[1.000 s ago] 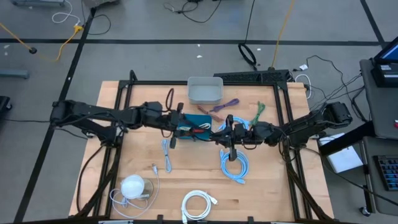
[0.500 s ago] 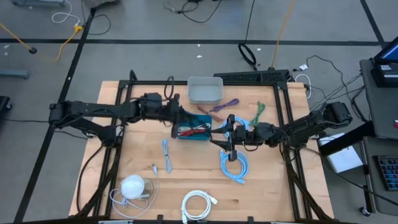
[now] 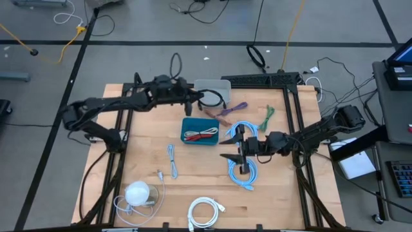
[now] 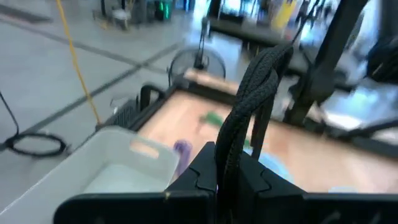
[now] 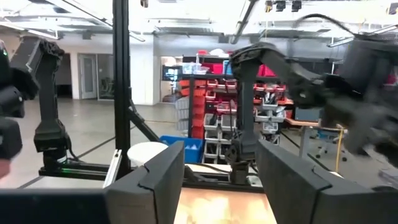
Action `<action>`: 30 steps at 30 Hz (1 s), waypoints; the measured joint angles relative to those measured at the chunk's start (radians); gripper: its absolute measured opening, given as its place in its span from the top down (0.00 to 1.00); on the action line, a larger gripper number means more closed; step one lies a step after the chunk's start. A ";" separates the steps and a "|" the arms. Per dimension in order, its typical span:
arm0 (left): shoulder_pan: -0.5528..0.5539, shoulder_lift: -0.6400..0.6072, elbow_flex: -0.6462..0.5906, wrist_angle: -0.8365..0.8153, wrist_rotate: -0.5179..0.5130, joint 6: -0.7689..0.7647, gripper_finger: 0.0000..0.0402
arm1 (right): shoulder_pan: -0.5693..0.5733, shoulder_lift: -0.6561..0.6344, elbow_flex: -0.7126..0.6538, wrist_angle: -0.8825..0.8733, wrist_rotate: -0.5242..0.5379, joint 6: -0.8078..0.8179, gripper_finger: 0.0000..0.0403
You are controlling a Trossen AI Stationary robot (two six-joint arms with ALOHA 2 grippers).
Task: Pick & Place USB Port
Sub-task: Put the black HDMI cable into the gray bin
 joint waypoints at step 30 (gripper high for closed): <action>0.198 0.259 0.321 -0.234 0.067 0.197 0.97 | 0.067 0.000 0.000 -0.026 0.005 0.001 0.54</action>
